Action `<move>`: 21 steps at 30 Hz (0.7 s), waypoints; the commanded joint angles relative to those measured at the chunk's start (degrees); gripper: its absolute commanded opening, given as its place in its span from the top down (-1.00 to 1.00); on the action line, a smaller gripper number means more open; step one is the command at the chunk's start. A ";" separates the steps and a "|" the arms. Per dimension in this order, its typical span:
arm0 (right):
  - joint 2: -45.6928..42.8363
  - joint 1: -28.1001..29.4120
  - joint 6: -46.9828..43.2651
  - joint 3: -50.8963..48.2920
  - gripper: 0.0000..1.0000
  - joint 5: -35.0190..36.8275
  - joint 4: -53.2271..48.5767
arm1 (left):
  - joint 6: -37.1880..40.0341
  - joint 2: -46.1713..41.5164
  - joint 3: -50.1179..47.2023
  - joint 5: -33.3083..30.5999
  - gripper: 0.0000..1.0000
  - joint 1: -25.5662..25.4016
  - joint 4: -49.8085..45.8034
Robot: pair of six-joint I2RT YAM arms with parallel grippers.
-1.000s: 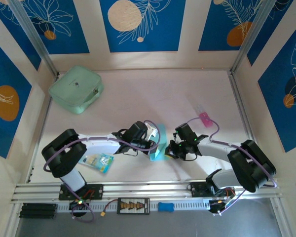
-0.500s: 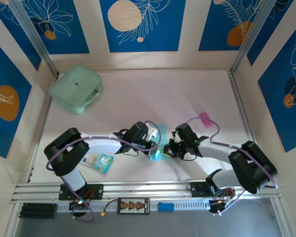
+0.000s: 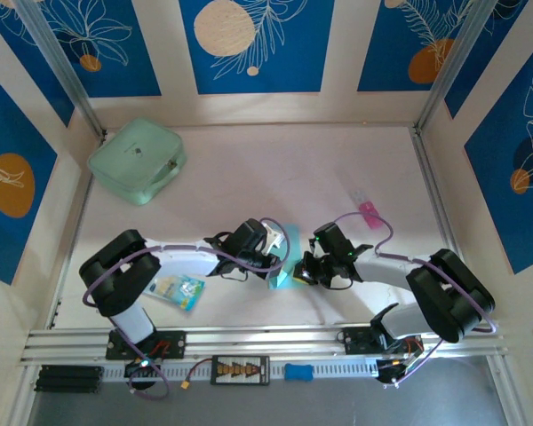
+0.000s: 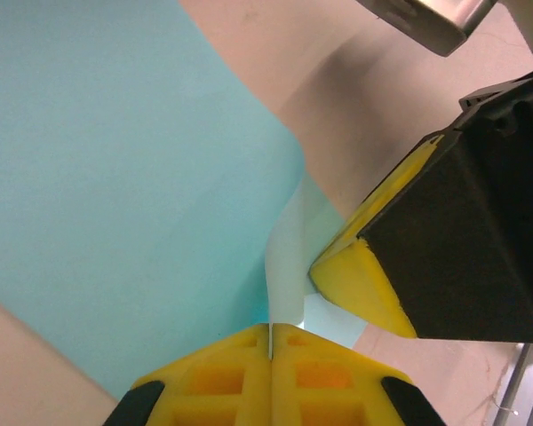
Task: Fold a paper plane with a square sheet of paper (pick it up from the middle)
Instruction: Fold the triangle a second time at the center of the table.
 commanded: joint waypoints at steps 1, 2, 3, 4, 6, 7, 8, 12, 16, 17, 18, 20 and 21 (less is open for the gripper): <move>1.02 0.13 -1.72 -0.09 0.92 2.88 -5.86 | 2.05 -0.46 1.77 -0.27 1.00 0.65 -2.01; 1.22 0.00 -2.04 0.09 0.92 3.01 -6.13 | 2.02 -0.33 1.77 0.18 1.00 0.66 -1.85; 1.42 -0.11 -2.35 0.28 0.92 2.93 -6.27 | 2.03 -0.20 1.77 0.42 1.00 0.66 -1.74; 1.63 -0.22 -2.59 0.46 0.92 2.80 -6.35 | 2.10 -0.07 1.77 0.45 1.00 0.57 -1.82; 1.87 -0.29 -2.73 0.72 0.92 2.75 -6.42 | 2.53 0.28 2.08 0.90 1.00 0.66 -2.15; 2.01 -0.31 -2.75 0.81 0.92 2.75 -6.36 | 2.72 0.39 2.20 0.98 1.00 0.66 -2.39; 2.07 -0.27 -2.72 0.74 0.92 2.75 -6.34 | 3.10 0.59 2.49 0.95 1.00 0.65 -2.80; 1.96 -0.30 -2.72 0.70 0.92 2.69 -6.33 | 4.58 0.78 3.15 -2.01 1.00 0.66 -5.07; 1.89 -0.29 -2.78 0.65 0.92 2.69 -6.38 | 5.99 1.04 3.76 -3.73 1.00 0.66 -6.41; 1.87 -0.30 -2.64 0.58 0.92 2.68 -6.36 | 6.24 1.31 3.96 -4.03 1.00 0.66 -6.61; 1.94 -0.30 -2.68 0.61 0.92 2.71 -6.35 | 6.43 1.57 4.17 -4.21 1.00 0.65 -6.74; 1.91 -0.30 -2.64 0.57 0.92 2.64 -6.35 | 6.76 2.04 4.31 -4.40 1.00 0.66 -6.91; 1.92 -0.23 -2.63 0.56 0.92 2.64 -6.34 | 6.88 2.29 4.44 -4.40 1.00 0.65 -6.92</move>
